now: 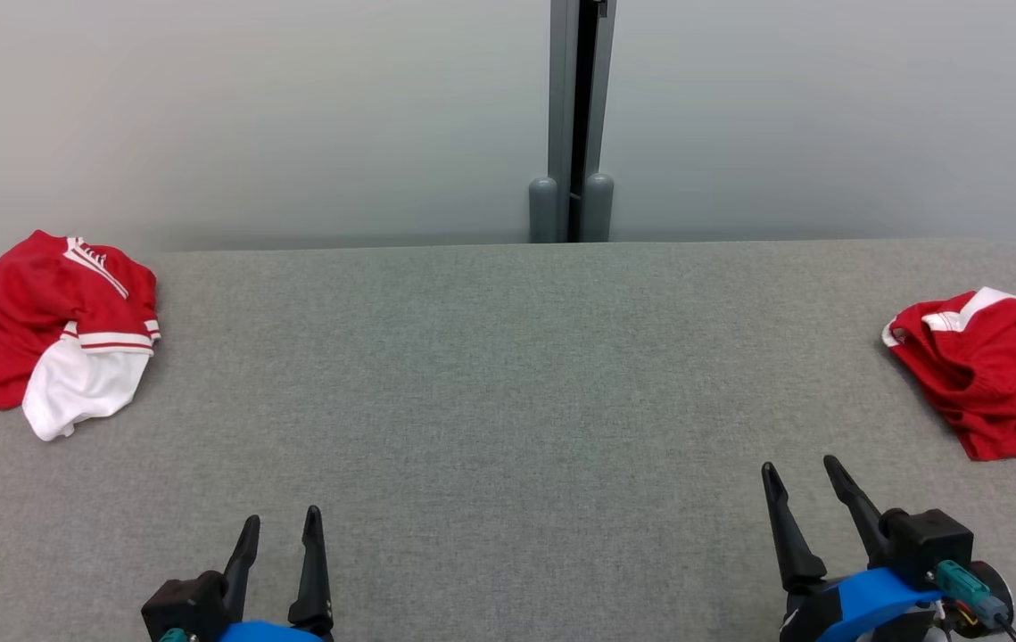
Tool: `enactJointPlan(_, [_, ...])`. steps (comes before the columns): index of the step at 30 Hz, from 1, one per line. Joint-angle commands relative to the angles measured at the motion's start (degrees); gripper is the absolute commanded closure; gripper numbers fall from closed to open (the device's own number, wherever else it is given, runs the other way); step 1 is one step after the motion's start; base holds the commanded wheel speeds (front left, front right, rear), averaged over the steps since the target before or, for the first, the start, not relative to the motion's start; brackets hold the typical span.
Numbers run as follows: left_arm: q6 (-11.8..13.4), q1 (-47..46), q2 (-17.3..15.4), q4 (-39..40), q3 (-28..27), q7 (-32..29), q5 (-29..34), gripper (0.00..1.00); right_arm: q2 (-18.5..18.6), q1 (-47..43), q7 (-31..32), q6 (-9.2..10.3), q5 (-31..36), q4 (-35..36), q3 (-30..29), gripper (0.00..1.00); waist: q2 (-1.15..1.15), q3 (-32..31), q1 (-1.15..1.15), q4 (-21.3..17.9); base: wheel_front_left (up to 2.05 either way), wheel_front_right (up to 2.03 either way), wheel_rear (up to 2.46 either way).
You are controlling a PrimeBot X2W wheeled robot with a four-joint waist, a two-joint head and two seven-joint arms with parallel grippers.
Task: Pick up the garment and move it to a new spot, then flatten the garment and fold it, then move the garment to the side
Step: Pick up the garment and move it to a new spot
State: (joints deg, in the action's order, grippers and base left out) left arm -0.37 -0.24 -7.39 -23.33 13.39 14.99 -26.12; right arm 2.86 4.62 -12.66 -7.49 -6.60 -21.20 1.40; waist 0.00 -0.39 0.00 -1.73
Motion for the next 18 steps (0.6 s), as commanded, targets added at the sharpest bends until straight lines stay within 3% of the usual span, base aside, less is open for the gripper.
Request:
enactJointPlan(1, [-0.3, -0.6, -0.3, 0.0, 0.1, 0.3, 0.4, 0.0, 0.1, -0.9, 0.1, -0.01, -0.1, -0.2, 0.1, 0.0, 0.0, -0.1, 0.0, 0.3, 0.0, 0.0, 0.0])
enactJointPlan(8, [-0.5, -1.3, -0.2, 0.1, 1.1, 0.2, 0.9, 0.0, 0.0, -1.8, 0.1, -0.01, 0.4, -0.8, 0.0, 0.0, 0.0, -0.7, 0.0, 4.8, 0.0, 0.0, 0.0])
enactJointPlan(18, [0.5, -0.4, -1.7, 1.3, 0.9, -0.5, 0.8, 0.0, 0.1, -1.2, -0.3, -0.01, -0.7, -1.8, 0.5, 0.0, 0.0, -1.5, 0.0, 19.2, 0.0, 0.0, 0.0])
